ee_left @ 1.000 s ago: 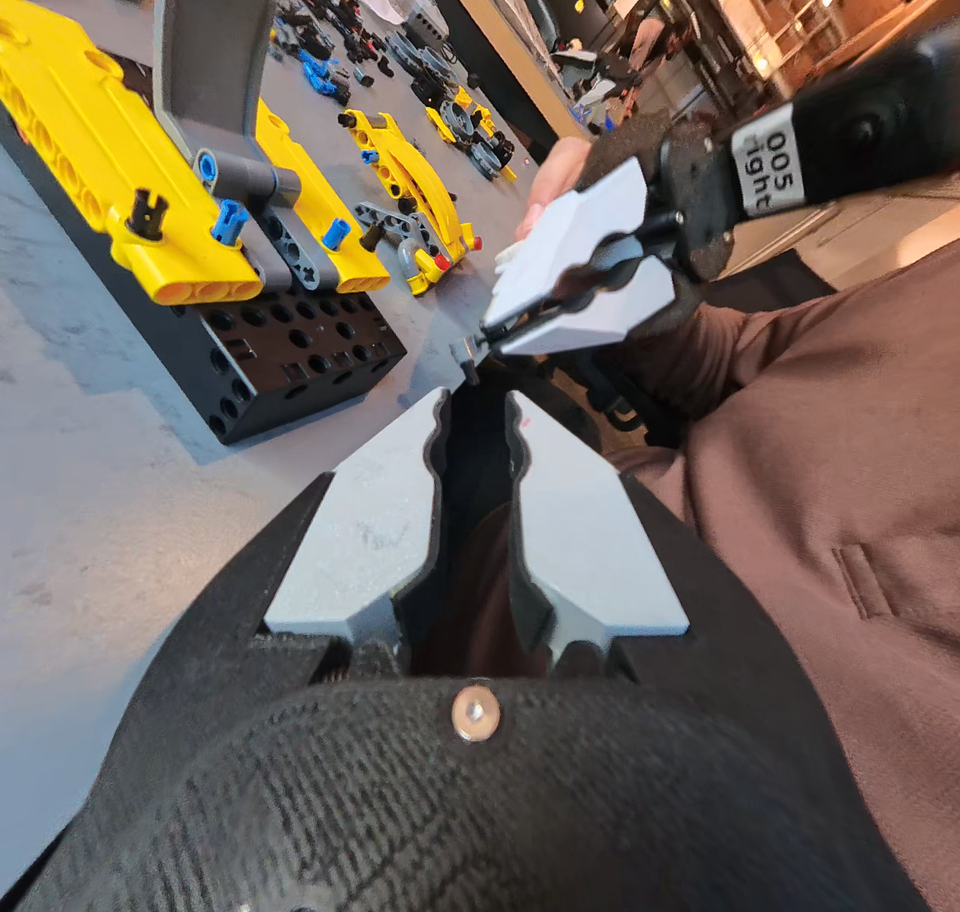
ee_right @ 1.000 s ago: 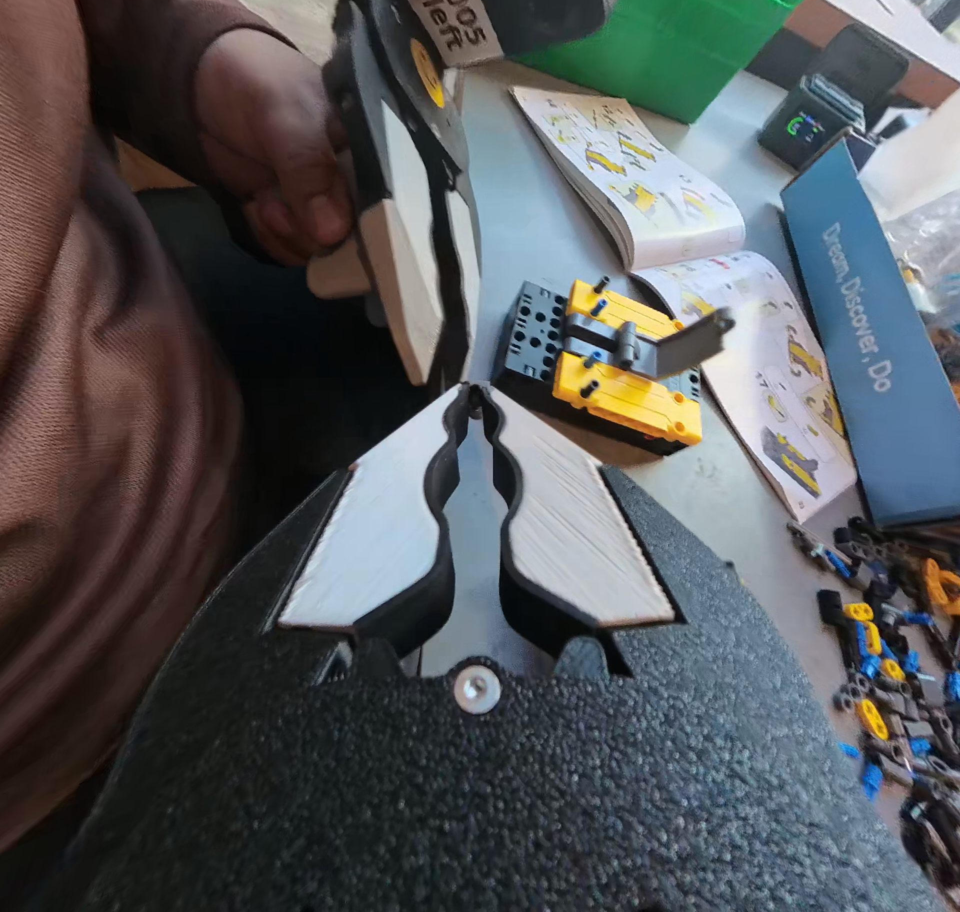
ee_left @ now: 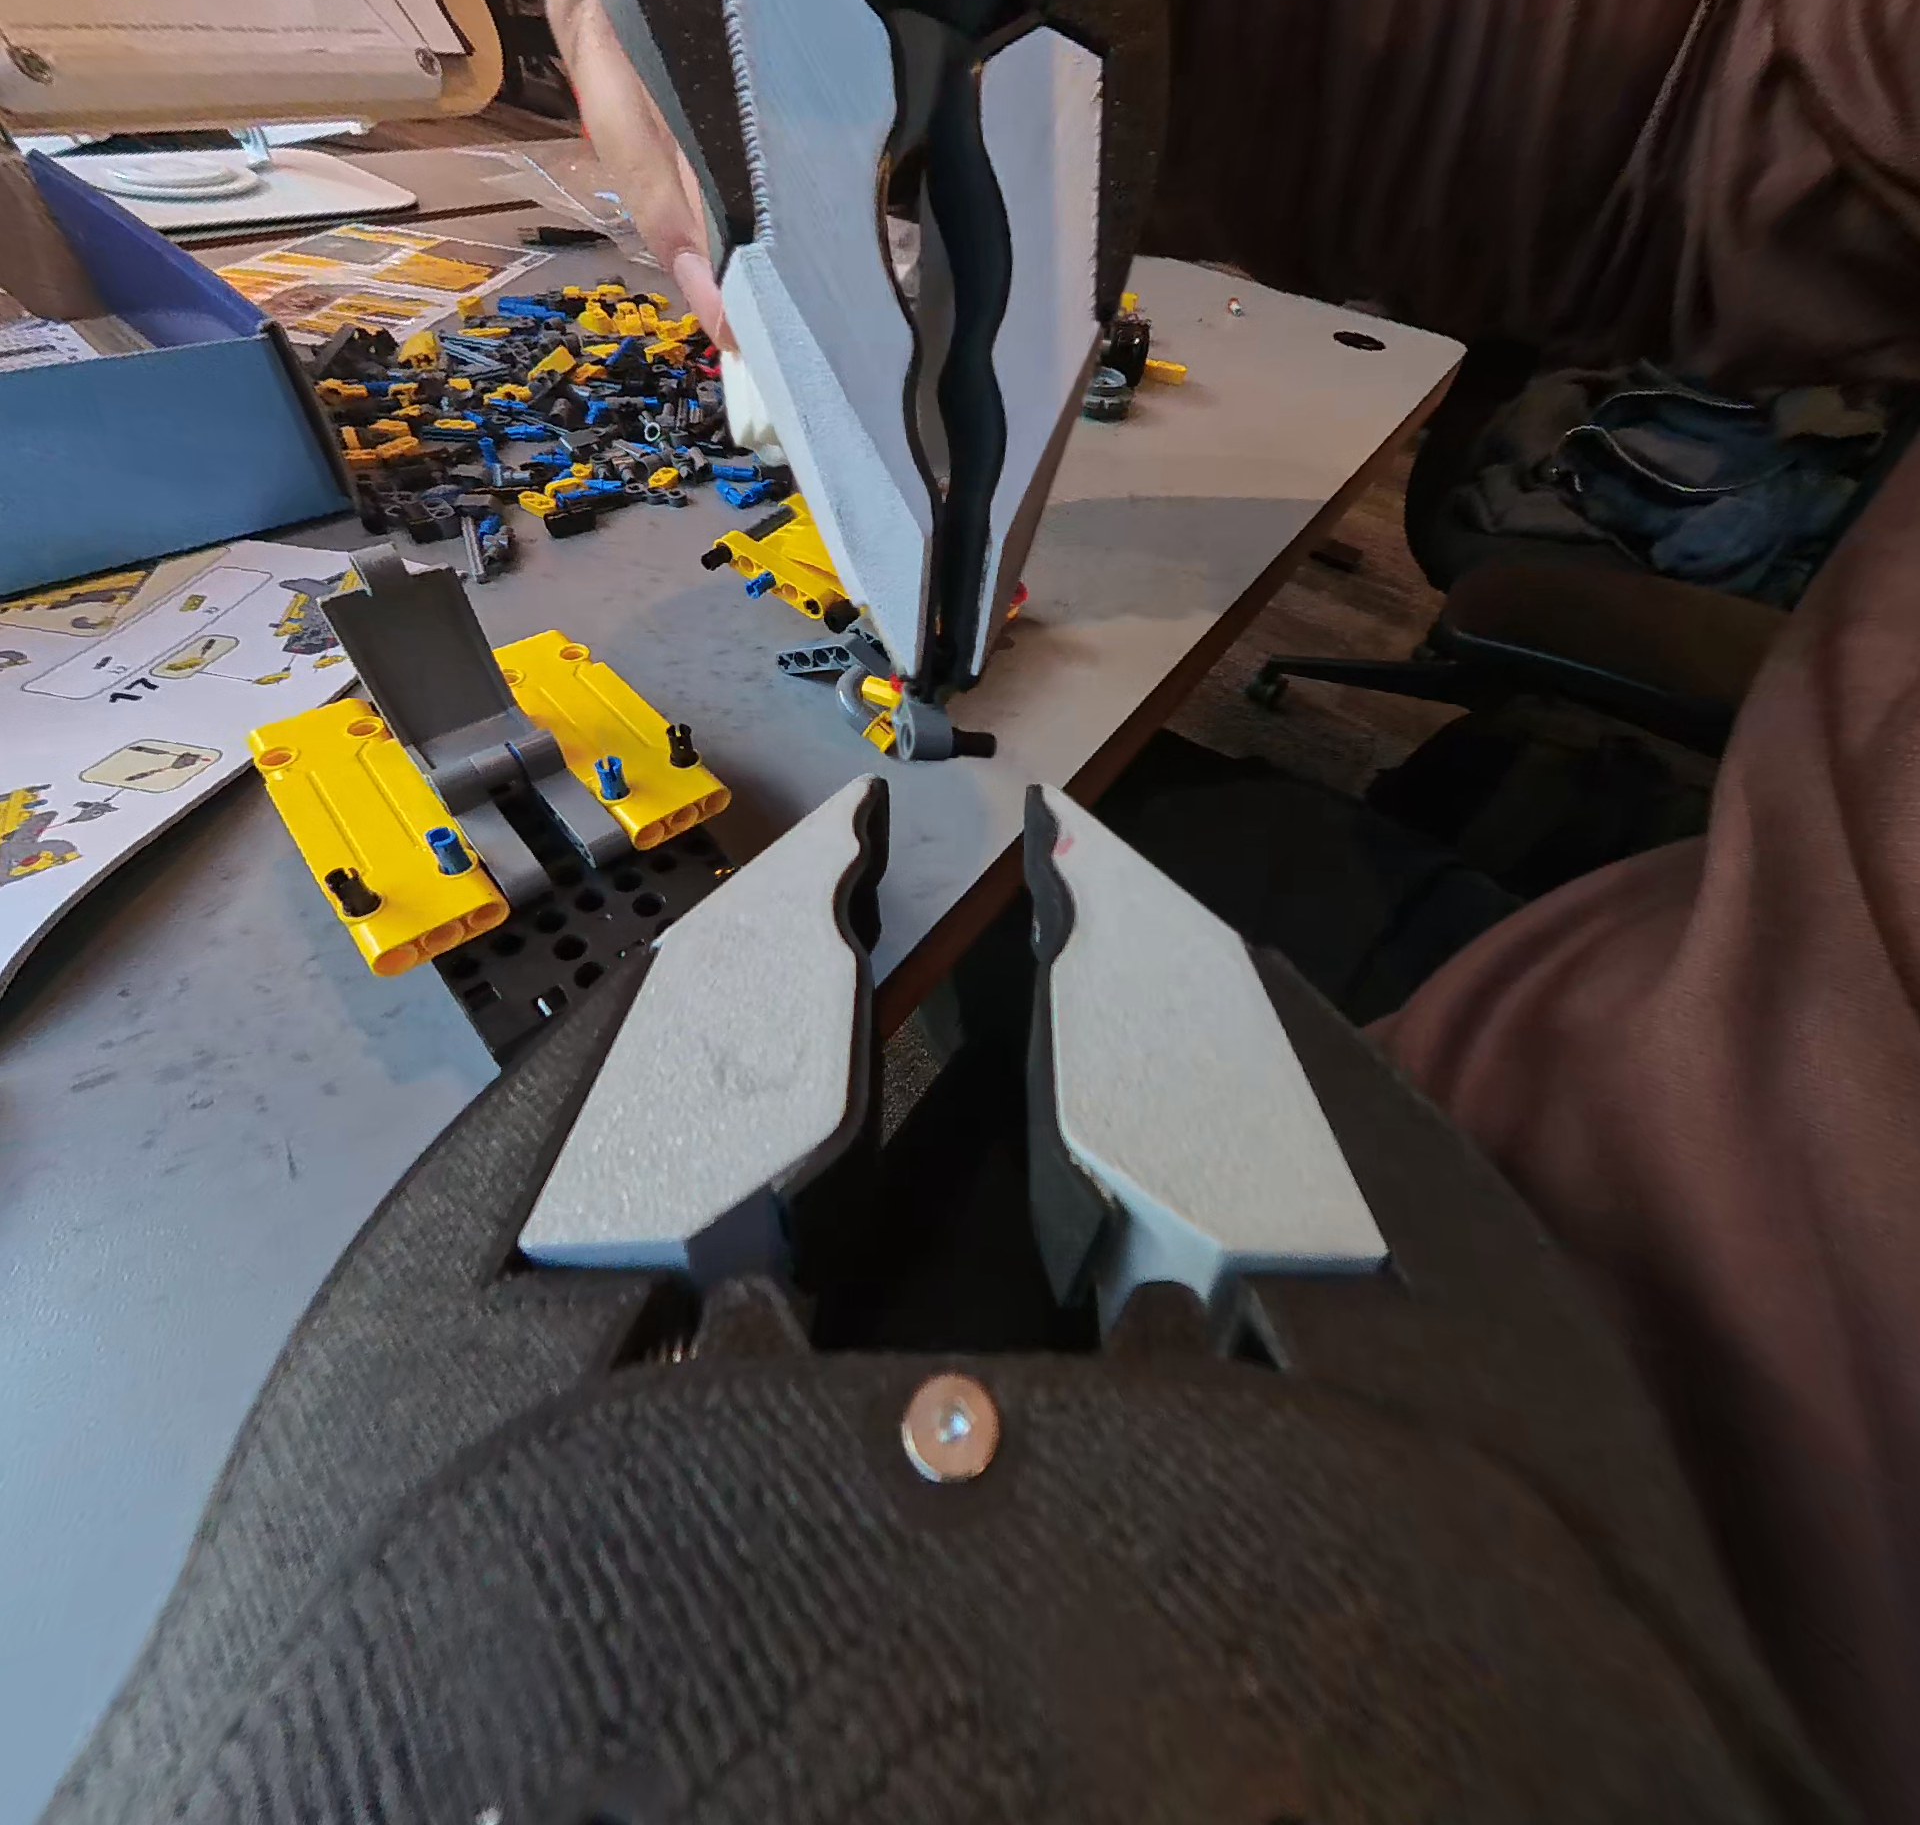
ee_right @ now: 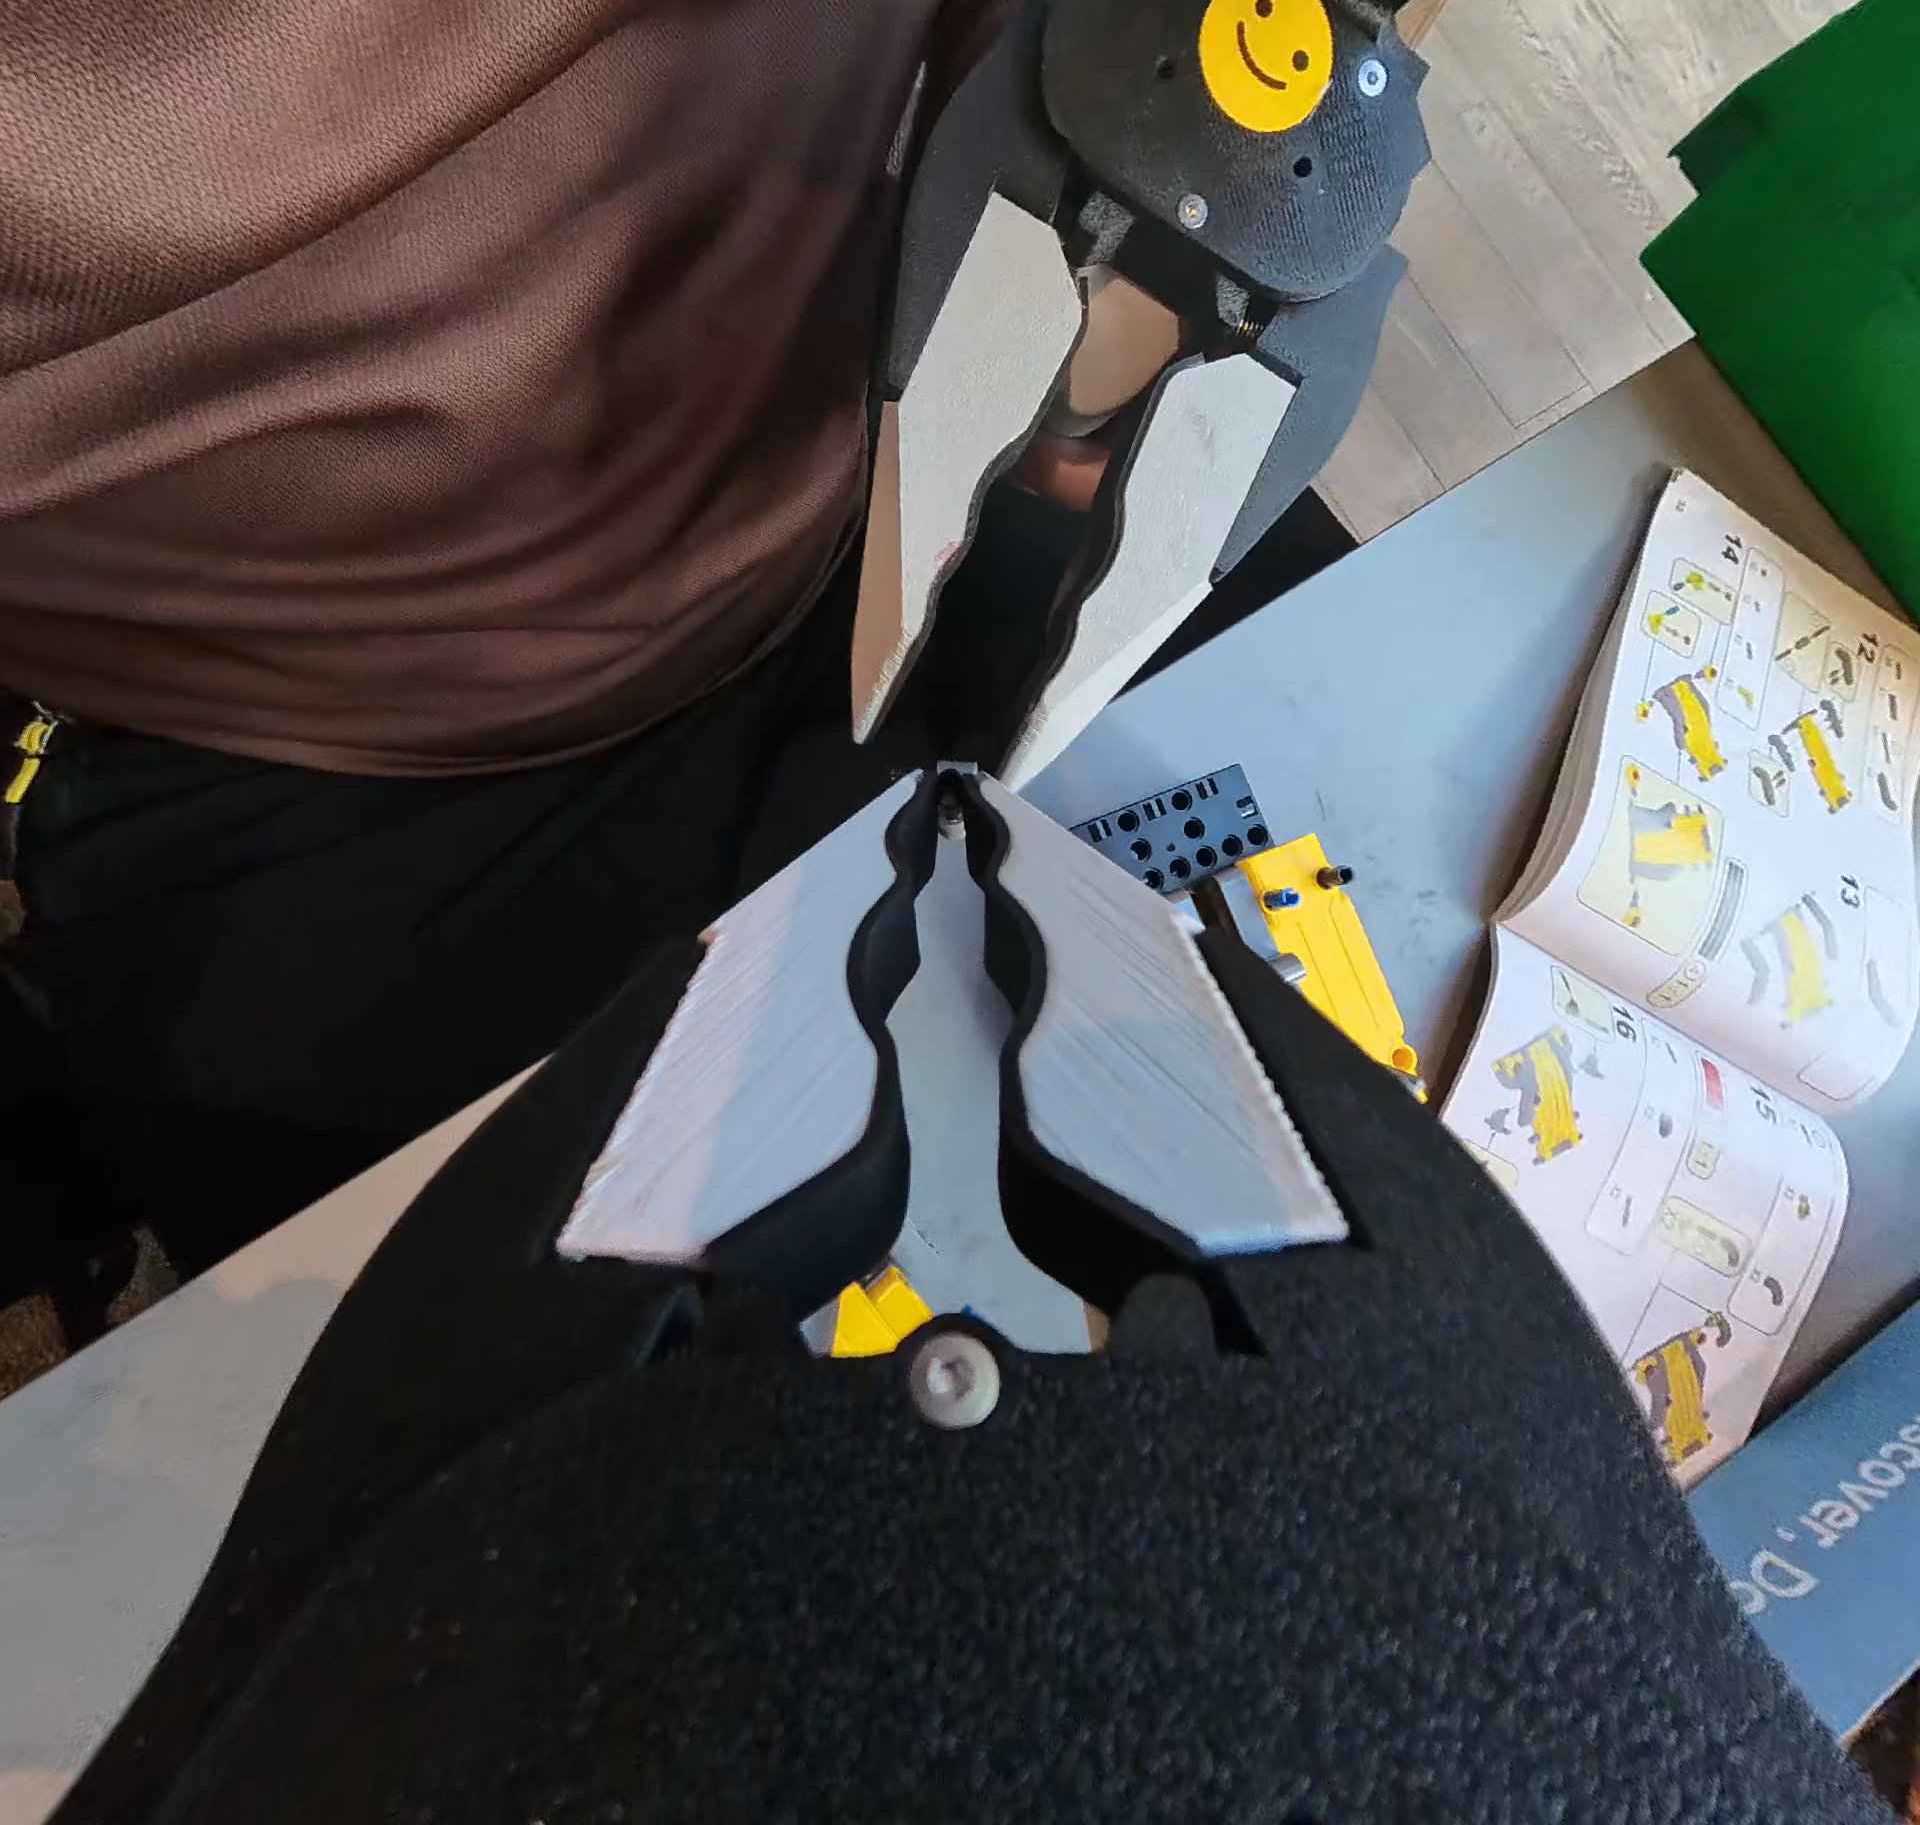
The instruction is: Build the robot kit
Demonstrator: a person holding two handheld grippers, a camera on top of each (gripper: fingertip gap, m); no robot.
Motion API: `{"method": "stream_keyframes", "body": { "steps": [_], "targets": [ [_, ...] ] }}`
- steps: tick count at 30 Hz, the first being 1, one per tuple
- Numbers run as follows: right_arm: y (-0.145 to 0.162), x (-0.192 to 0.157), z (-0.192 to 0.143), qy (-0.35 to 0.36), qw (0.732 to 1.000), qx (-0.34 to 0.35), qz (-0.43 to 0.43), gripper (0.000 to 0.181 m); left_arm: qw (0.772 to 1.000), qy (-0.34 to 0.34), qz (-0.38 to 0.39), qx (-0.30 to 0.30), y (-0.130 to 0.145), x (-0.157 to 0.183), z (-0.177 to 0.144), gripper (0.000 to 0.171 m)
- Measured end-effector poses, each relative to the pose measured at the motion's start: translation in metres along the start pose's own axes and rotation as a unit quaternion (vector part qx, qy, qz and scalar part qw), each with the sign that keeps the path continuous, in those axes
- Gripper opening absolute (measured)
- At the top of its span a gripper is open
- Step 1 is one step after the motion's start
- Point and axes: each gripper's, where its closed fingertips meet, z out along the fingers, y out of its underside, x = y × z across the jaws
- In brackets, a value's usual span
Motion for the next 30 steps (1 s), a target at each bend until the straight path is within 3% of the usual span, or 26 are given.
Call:
{"method": "stream_keyframes", "body": {
  "steps": [23, 30],
  "targets": [
    [0.009, 0.003, -0.008, -0.049, 0.997, 0.049, 0.030, 0.001, 1.000, 0.002, -0.016, -0.004, 0.002, -0.005, 0.004, 0.021],
    [-0.001, 0.004, -0.018, -0.102, 0.983, 0.107, 0.112, 0.001, 1.000, 0.003, -0.009, -0.002, 0.000, -0.002, 0.003, 0.020]
  ]
}}
